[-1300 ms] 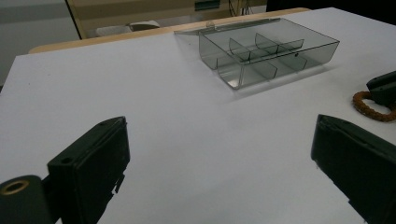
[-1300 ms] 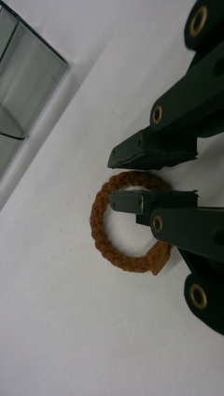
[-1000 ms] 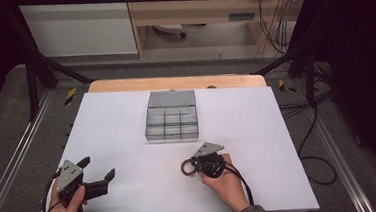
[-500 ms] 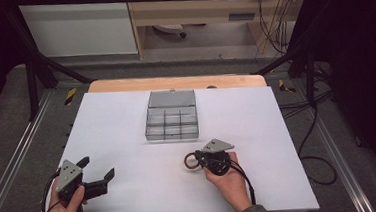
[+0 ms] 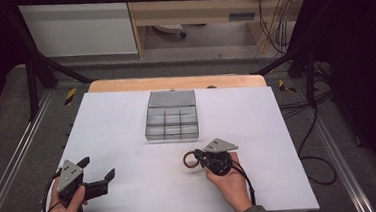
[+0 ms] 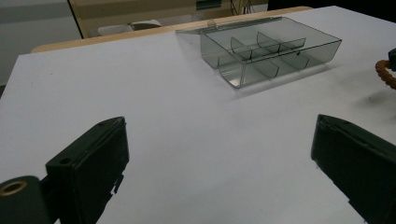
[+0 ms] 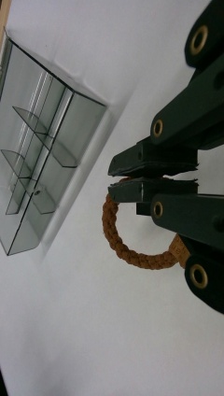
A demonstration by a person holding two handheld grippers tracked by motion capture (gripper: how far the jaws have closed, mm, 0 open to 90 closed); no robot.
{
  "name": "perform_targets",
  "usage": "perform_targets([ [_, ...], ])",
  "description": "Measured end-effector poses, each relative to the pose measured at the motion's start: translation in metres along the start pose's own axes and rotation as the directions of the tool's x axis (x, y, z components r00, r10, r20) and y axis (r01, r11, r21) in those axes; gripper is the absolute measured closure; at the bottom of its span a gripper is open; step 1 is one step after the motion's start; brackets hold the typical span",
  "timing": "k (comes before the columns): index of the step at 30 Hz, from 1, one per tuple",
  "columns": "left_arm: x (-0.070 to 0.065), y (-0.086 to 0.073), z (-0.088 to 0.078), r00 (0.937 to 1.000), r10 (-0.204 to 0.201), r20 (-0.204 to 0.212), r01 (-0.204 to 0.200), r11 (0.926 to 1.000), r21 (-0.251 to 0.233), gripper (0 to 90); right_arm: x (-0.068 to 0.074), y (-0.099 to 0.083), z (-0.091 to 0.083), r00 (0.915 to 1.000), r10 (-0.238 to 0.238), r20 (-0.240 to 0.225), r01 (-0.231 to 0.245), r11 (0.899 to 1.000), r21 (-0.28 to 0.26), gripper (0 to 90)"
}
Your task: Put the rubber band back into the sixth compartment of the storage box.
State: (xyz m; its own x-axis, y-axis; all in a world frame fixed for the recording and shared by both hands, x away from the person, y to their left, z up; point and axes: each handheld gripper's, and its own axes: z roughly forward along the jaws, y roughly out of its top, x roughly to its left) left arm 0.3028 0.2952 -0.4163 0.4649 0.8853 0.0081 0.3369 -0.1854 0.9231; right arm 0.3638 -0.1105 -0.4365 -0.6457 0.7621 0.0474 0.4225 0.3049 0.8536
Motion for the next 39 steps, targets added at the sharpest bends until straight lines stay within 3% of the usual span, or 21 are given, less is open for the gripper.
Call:
perform_targets([
  [2,0.001,0.0,-0.001,1.0,0.002,-0.008,-0.002,1.0,0.0,4.6,0.002,0.001,-0.002,0.9998,0.015,-0.012,-0.015,1.0,-0.01,85.9],
  [8,0.002,0.0,-0.002,0.9998,-0.004,-0.017,0.004,1.0,0.004,4.6,0.004,0.009,-0.007,0.9999,0.0,-0.017,0.0,1.0,-0.009,85.9],
  [19,0.002,0.0,-0.001,0.9999,-0.004,-0.014,0.004,1.0,0.005,4.6,-0.004,0.027,-0.007,0.9998,-0.019,-0.008,0.019,1.0,0.006,85.9],
  [39,0.0,-0.001,0.001,0.9999,-0.004,-0.016,0.004,0.9999,0.014,4.6,-0.025,0.054,-0.012,0.9999,0.003,0.014,-0.002,1.0,-0.006,85.9],
])
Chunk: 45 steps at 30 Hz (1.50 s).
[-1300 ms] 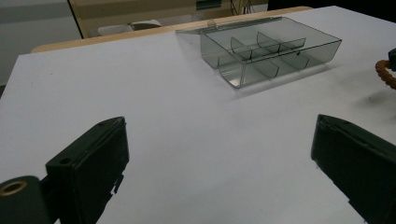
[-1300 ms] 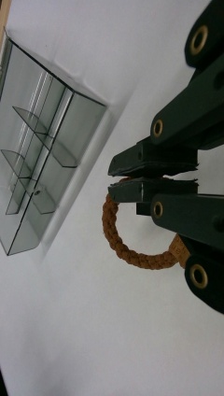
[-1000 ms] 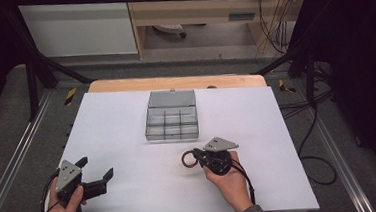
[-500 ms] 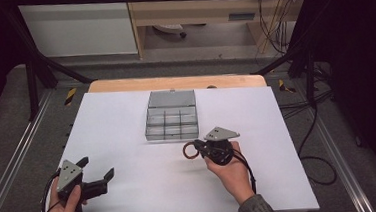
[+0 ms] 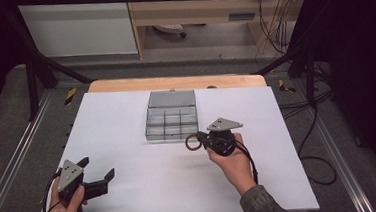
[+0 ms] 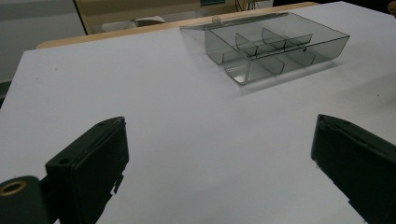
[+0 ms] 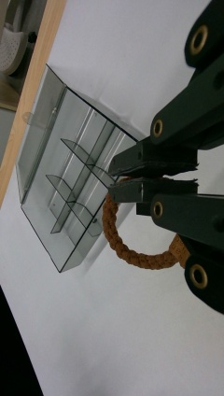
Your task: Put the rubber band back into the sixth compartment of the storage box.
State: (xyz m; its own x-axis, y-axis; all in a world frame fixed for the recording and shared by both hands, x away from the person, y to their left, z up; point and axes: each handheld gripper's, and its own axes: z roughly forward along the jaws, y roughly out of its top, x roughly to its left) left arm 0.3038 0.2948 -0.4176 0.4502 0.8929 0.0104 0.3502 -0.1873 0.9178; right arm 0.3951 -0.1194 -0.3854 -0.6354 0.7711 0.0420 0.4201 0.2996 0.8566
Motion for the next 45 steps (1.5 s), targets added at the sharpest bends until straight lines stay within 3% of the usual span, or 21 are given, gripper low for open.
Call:
perform_targets([
  [8,0.0,0.0,0.0,1.0,0.008,0.002,-0.008,0.9999,0.007,4.7,-0.007,0.013,0.0,0.9999,0.001,0.013,-0.001,1.0,-0.011,85.9],
  [21,-0.001,0.0,0.001,1.0,0.006,0.005,-0.006,0.9999,0.009,4.7,-0.014,0.027,0.015,0.9993,0.006,0.036,-0.005,0.999,-0.033,85.9],
  [32,-0.001,0.0,0.001,1.0,0.005,0.008,-0.005,0.9999,0.009,4.7,-0.019,0.048,0.029,0.9971,-0.01,0.075,0.014,0.998,-0.058,85.9],
  [45,0.0,0.0,0.001,0.9999,0.006,0.009,-0.006,0.9999,0.012,4.7,-0.027,0.058,0.039,0.9949,-0.024,0.098,0.03,0.998,-0.059,85.9],
])
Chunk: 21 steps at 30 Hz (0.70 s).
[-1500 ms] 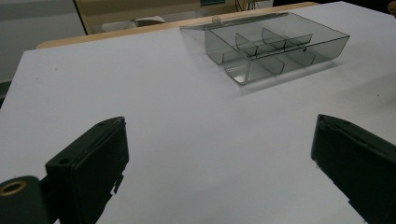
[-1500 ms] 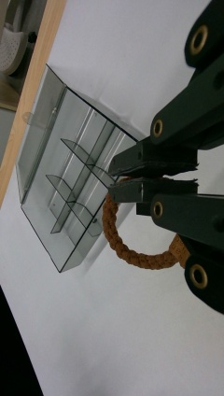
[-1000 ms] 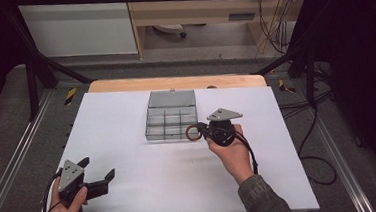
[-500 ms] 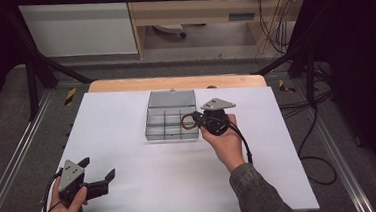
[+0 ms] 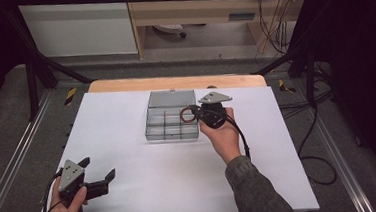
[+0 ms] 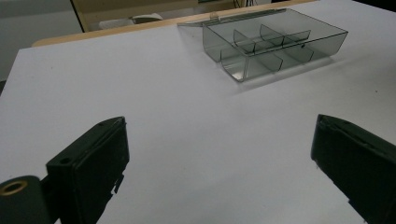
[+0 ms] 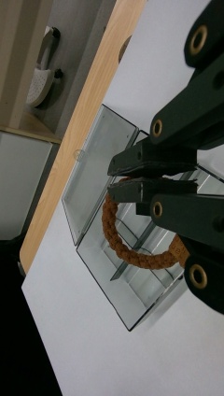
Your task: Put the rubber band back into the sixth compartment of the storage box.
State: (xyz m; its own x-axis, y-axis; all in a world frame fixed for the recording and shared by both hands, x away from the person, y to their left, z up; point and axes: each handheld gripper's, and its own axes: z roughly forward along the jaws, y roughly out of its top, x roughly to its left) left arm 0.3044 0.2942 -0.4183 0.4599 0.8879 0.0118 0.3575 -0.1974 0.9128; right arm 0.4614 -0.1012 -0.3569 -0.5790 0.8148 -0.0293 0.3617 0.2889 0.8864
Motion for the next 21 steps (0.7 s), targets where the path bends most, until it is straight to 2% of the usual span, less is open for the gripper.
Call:
perform_targets([
  [13,0.0,0.0,0.0,1.0,-0.001,0.002,0.001,1.0,0.001,4.7,-0.005,0.006,0.011,0.9995,-0.012,0.029,0.012,1.0,0.017,85.9],
  [16,0.0,0.0,0.0,1.0,-0.002,0.003,0.002,1.0,0.001,4.7,-0.005,0.007,0.015,0.9986,-0.037,0.039,0.035,0.999,0.029,85.9],
  [21,0.0,0.0,0.0,1.0,-0.002,0.004,0.002,1.0,0.001,4.7,-0.006,0.006,0.021,0.9979,-0.043,0.048,0.041,0.998,0.041,85.9],
])
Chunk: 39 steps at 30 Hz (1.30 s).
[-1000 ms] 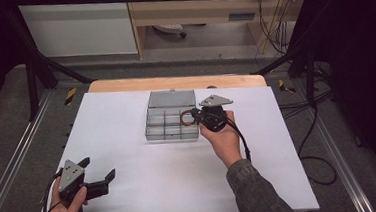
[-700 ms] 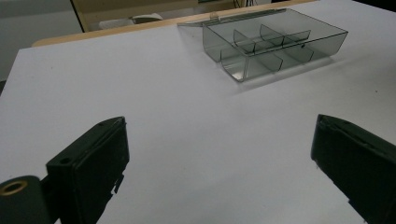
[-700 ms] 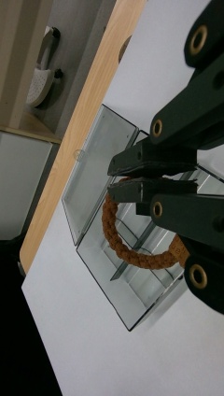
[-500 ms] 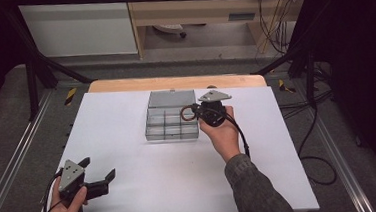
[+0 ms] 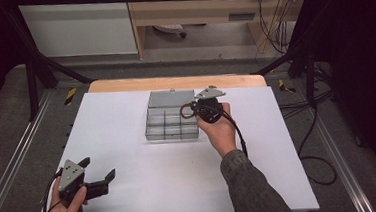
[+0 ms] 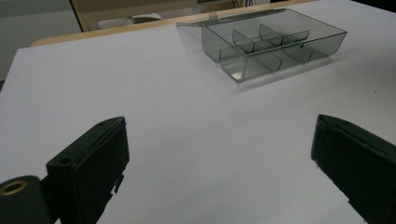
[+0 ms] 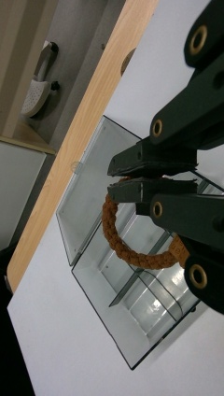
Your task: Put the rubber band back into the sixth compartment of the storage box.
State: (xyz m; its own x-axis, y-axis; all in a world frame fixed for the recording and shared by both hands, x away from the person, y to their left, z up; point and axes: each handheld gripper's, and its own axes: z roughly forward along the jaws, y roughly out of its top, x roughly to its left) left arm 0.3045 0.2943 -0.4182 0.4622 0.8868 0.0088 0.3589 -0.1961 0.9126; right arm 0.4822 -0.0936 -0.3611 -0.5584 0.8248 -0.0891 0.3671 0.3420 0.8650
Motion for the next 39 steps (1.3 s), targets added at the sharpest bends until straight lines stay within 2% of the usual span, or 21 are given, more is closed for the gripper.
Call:
perform_targets([
  [9,0.0,0.0,0.0,1.0,0.006,0.004,-0.006,1.0,0.007,4.8,0.0,-0.004,0.008,0.9999,-0.008,0.012,0.008,1.0,0.029,85.9],
  [24,-0.001,0.0,0.001,0.9999,0.008,0.011,-0.008,0.9999,0.01,4.9,0.004,-0.008,0.016,0.9967,-0.078,0.022,0.076,0.995,0.066,85.9],
  [33,-0.001,-0.001,0.001,0.9998,0.011,0.018,-0.011,0.9998,0.017,4.9,0.008,-0.01,0.023,0.9961,-0.086,0.021,0.084,0.993,0.082,85.8],
  [39,-0.002,-0.001,0.002,0.9997,0.016,0.02,-0.016,0.9997,0.019,5.0,0.012,-0.012,0.026,0.9971,-0.076,0.001,0.075,0.994,0.08,85.8],
])
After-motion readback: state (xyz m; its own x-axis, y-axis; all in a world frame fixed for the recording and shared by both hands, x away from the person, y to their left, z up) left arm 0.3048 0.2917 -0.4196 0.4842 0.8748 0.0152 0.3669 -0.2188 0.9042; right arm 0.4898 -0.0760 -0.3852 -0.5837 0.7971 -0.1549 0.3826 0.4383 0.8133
